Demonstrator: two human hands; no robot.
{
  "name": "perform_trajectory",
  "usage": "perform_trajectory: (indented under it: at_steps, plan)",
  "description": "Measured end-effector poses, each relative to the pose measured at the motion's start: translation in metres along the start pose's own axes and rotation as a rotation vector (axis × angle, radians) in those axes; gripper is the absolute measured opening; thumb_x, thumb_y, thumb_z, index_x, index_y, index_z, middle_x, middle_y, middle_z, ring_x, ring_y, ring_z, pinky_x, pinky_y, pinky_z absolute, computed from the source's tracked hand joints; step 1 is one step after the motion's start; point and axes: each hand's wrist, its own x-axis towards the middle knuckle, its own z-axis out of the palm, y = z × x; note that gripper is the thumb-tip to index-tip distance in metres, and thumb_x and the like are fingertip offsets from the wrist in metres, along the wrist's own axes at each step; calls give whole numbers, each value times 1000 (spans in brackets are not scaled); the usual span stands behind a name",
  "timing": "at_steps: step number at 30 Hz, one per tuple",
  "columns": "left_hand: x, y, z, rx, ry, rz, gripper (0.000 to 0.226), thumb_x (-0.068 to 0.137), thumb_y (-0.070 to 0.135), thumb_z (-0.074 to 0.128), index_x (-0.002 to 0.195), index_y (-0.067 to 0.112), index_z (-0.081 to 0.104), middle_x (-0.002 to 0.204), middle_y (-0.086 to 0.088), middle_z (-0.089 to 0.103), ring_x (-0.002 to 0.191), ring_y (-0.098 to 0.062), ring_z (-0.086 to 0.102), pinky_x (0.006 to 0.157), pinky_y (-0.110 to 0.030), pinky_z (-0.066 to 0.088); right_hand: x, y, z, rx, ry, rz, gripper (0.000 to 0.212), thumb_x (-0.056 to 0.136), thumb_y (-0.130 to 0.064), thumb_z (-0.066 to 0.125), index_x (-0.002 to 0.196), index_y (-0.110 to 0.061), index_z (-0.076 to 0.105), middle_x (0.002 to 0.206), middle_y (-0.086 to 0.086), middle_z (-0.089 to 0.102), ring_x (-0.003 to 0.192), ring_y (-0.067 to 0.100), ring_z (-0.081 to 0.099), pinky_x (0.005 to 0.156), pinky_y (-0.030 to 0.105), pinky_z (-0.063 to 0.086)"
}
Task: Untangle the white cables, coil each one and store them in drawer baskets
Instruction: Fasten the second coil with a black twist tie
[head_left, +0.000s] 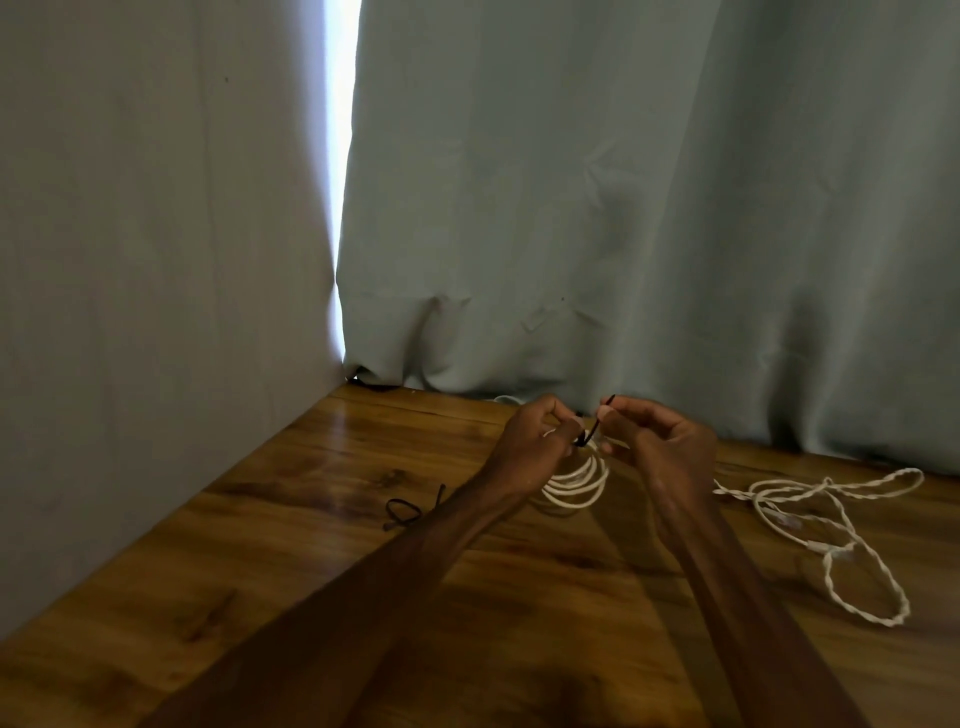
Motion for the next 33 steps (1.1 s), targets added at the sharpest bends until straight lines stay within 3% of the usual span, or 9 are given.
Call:
perform_trajectory:
  at_steps: [3,7,11,16,22,28,33]
  plan:
    - [2,-2,-2,-8,16,-19,11,94,22,67,84,22,63,85,-8,74,80,-19,70,79,-39,55,-2,-3,1,35,5,45,15,83,4,76,96,-3,74,83,9,79,71,18,74,67,28,64]
    - [2,-4,0,-39,-11,-28,9,94,22,66,87,18,64,84,-17,74,76,-20,69,75,-40,54,-4,-6,3,58,7,99,14,82,3,78,94,0,74,83,13,79,68,20,73,66,25,62]
    - [4,-5,0,-62,-32,-55,11,94,22,66,84,21,63,75,1,71,69,-10,66,72,-33,50,-3,-7,3,-31,22,58,11,83,2,76,93,-3,77,77,8,78,68,19,74,70,29,63]
    - [5,-5,-1,-50,-32,-66,11,95,19,66,85,18,63,73,1,68,65,-8,62,73,-32,48,-4,-8,3,-103,-14,17,11,86,1,75,94,-5,79,79,9,79,69,20,75,69,27,64]
    - [7,-2,-6,-102,-25,-101,17,96,6,63,80,14,63,55,7,60,51,-2,54,57,-21,43,-1,-5,-1,-127,-146,104,12,85,-1,76,96,-4,79,84,14,79,77,31,76,81,41,61]
    - [5,1,-7,-101,-58,-120,10,93,10,67,84,14,65,61,-1,58,52,-4,53,52,-18,41,-5,-8,0,-84,-189,135,12,86,3,74,97,-1,78,84,17,78,69,23,75,65,24,62]
    - [4,3,-7,-103,-71,-117,5,95,11,66,91,11,67,64,-4,59,54,-6,54,54,-17,43,-5,-9,-2,-86,-170,141,10,86,4,74,94,-1,78,83,16,79,68,22,75,64,24,63]
